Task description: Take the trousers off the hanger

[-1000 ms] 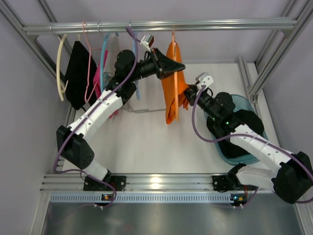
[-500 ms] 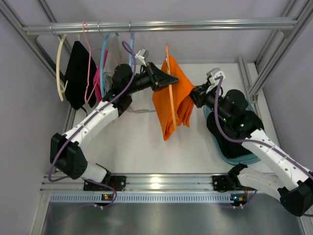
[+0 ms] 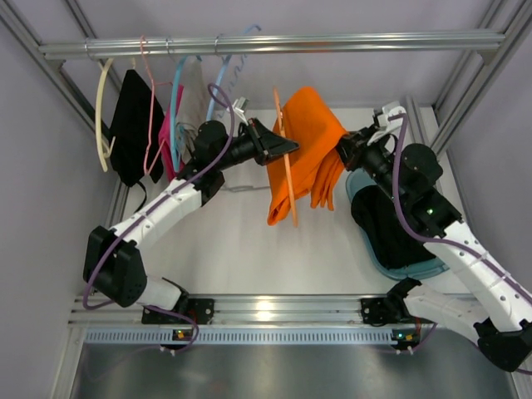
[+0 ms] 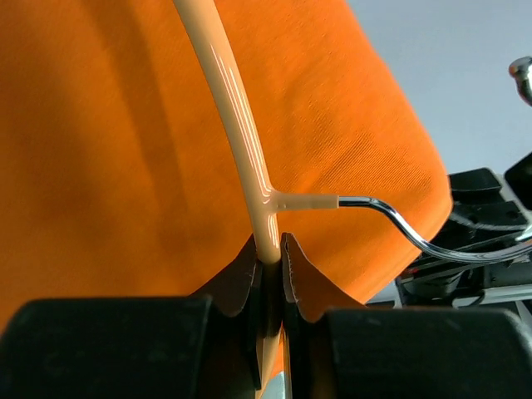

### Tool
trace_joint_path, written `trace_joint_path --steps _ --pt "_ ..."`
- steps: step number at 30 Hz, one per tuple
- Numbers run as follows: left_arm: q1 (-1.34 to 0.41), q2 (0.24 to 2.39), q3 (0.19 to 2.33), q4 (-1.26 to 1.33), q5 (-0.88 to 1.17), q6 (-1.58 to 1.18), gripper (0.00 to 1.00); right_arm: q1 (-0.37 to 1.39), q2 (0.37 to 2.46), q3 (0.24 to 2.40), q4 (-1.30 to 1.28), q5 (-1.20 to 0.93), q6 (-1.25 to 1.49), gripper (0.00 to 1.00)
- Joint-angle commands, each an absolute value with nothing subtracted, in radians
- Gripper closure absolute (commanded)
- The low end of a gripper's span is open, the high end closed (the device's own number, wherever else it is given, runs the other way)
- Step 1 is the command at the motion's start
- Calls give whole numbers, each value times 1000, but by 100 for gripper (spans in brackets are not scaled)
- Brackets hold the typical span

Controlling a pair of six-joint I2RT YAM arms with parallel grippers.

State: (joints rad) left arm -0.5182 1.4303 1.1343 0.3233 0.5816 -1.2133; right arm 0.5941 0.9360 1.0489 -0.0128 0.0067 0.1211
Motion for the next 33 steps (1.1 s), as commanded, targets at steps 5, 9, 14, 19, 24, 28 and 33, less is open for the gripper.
trace_joint_path --steps 5,9,14,19,24,28,33 --pt "-497 1404 1062 321 551 -1118 100 552 859 1256 227 259 178 100" --pt "-499 1410 1034 316 552 -1106 100 515 862 1295 216 264 218 100" --pt "-497 1416 1014 313 557 -1111 100 491 859 1324 203 278 218 100" --pt "-497 1408 1014 313 568 -1108 100 479 833 1353 134 317 184 100" --pt "-500 1411 1012 313 584 -1101 100 420 782 1359 55 328 183 100" --pt "-511 1408 1029 313 601 -1065 100 376 730 1352 -27 313 120 100" --pt "-537 1393 1043 313 609 -1014 100 325 632 1293 -130 365 52 100"
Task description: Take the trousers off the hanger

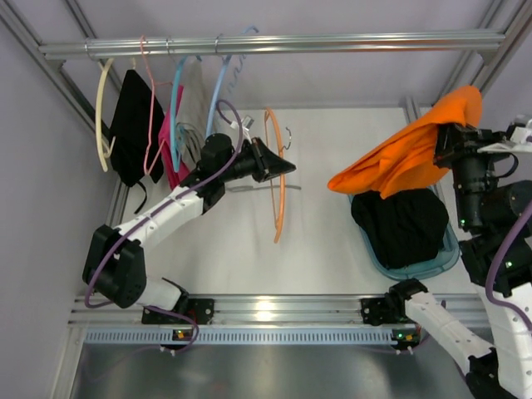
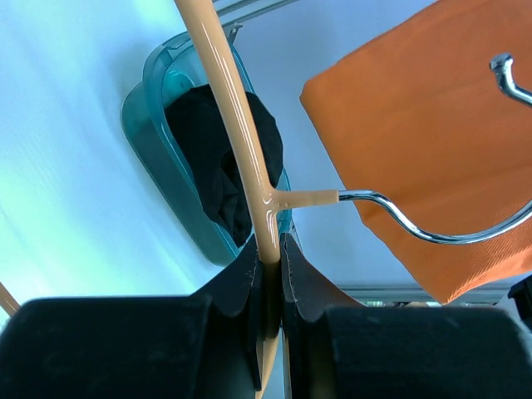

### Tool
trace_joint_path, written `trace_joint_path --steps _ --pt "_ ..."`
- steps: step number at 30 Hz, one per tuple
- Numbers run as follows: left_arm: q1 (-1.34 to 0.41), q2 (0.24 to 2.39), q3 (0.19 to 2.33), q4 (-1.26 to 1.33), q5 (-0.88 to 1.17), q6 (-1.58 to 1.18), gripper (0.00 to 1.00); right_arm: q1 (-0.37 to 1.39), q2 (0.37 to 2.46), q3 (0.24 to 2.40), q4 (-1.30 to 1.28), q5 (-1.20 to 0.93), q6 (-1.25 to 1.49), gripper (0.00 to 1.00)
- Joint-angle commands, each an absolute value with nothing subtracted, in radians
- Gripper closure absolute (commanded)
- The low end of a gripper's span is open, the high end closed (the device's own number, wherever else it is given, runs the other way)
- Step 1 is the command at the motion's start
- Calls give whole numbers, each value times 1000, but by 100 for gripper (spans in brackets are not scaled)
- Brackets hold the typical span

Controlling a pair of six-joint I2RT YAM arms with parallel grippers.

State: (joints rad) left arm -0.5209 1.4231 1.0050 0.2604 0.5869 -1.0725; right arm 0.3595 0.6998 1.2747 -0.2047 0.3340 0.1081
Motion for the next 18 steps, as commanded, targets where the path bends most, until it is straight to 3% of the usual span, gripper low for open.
trace_joint_path --steps 1,13,18 --pt "-541 1391 1042 313 609 -1000 100 315 621 1293 -153 380 32 100" --pt "-561 1387 1063 313 621 -974 100 135 404 1256 -460 330 -123 100" --pt "-584 1385 1066 313 630 -957 100 95 319 1132 -600 374 -140 100"
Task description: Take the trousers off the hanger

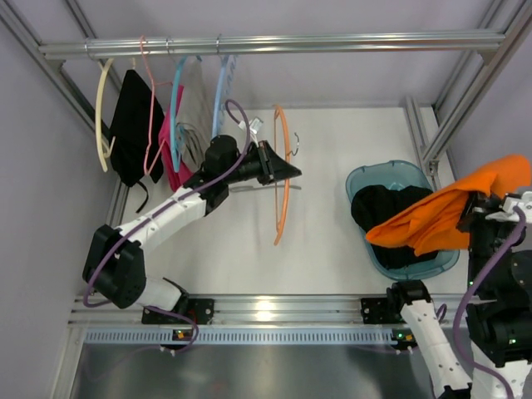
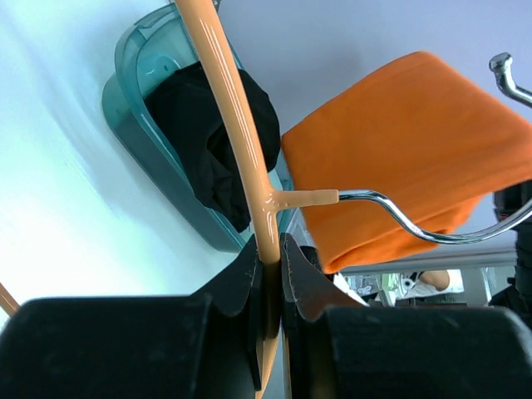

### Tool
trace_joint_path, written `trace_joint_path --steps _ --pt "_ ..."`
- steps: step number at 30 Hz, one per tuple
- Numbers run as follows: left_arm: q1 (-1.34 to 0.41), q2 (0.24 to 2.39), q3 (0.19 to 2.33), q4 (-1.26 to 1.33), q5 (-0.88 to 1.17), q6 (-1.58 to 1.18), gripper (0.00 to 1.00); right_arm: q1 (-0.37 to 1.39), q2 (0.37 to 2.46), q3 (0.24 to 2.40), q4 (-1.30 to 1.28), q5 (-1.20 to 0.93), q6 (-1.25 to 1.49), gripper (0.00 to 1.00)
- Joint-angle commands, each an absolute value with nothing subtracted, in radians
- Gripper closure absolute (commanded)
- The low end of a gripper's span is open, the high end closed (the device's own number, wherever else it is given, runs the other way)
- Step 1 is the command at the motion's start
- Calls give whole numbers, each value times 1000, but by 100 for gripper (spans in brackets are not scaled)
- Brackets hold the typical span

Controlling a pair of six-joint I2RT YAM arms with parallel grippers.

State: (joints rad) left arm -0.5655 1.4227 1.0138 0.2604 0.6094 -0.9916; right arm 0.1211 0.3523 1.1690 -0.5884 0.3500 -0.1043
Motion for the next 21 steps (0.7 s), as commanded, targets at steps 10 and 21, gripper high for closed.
trace_joint_path --steps 10,21 --pt "-607 1358 1100 314 652 -928 100 95 564 896 -487 427 -66 100" --pt "-618 1316 1086 313 649 -934 100 94 937 767 -239 199 23 71"
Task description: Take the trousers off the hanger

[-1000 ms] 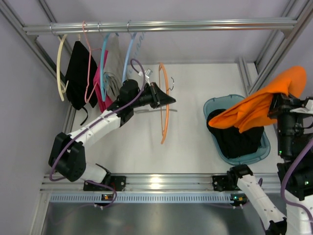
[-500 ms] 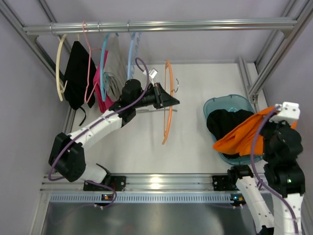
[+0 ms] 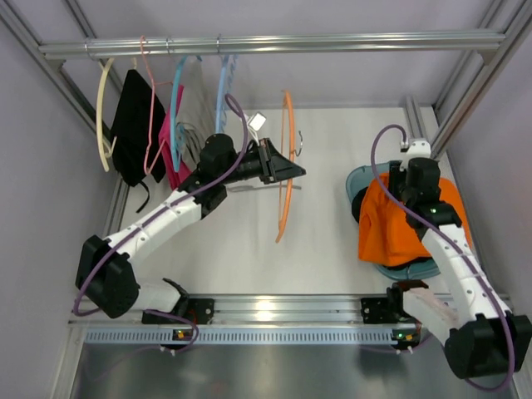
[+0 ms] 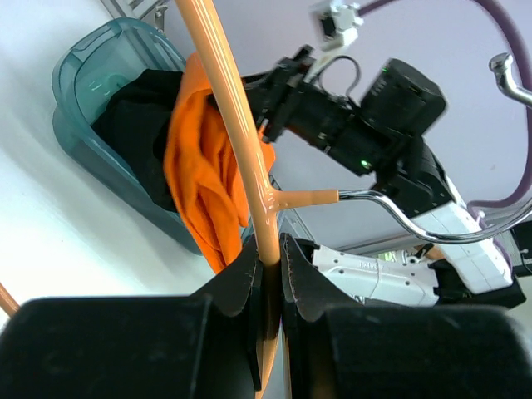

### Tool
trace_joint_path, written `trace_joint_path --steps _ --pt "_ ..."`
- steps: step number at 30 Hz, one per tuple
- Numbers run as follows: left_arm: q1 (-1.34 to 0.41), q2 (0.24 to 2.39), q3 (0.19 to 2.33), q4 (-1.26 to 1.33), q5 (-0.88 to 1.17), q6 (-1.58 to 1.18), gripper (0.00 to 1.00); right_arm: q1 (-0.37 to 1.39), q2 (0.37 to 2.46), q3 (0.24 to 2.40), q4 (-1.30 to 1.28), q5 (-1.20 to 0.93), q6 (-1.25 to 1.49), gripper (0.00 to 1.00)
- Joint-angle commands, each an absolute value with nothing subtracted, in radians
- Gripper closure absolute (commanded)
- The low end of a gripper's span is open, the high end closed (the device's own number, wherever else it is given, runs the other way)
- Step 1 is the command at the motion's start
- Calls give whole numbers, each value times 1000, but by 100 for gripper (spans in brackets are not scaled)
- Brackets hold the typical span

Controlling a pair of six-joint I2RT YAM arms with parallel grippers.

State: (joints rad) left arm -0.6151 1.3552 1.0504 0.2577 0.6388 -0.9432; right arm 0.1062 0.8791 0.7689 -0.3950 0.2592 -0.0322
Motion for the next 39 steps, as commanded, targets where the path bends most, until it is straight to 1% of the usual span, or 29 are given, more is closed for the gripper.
trace_joint_path --steps 1,2,3,4,6,7,9,11,12,14,15,18,21,23,24,27,30,34,39 --pt "-618 1316 1088 314 646 -940 100 92 951 769 -238 172 50 50" --pt "-618 1319 1089 314 641 -943 100 87 966 787 -250 146 60 40" --pt "-618 1321 1092 314 641 -946 100 84 968 801 -261 106 80 32" --pt "-618 1321 1094 313 640 -953 100 83 968 816 -271 89 84 20" --pt "-618 1324 1097 314 632 -966 100 81 944 867 -303 31 95 12" --pt "-618 1327 1100 314 630 -971 100 83 931 883 -311 9 94 6" --pt "-618 1331 1108 314 620 -983 100 83 878 931 -336 -87 100 1" --pt "-618 1335 1108 327 611 -995 100 80 827 971 -353 -191 106 1" --pt "-618 1336 1108 346 607 -1006 100 81 816 985 -362 -319 126 1" --pt "-618 1344 1108 357 600 -1019 100 80 796 1012 -376 -452 165 1" --pt "-618 1345 1103 374 595 -1035 100 83 796 1014 -365 -585 222 1" --pt "-621 1350 1092 405 595 -1080 100 98 810 1008 -316 -745 354 1" --pt "-626 1361 1083 463 600 -1123 100 150 837 973 -207 -833 481 3" --pt "-626 1368 1075 511 611 -1155 100 199 859 930 -83 -863 550 7" --pt "-626 1371 1078 515 615 -1160 100 216 868 916 -34 -882 618 12" --pt "-627 1377 1085 525 611 -1167 100 285 899 871 151 -897 742 18" --pt "-627 1390 1094 529 604 -1166 100 360 917 836 297 -897 822 21" --pt "-627 1400 1108 541 601 -1178 100 437 940 807 322 -891 813 25" --pt "-627 1413 1127 545 592 -1192 100 472 976 770 391 -877 844 28"
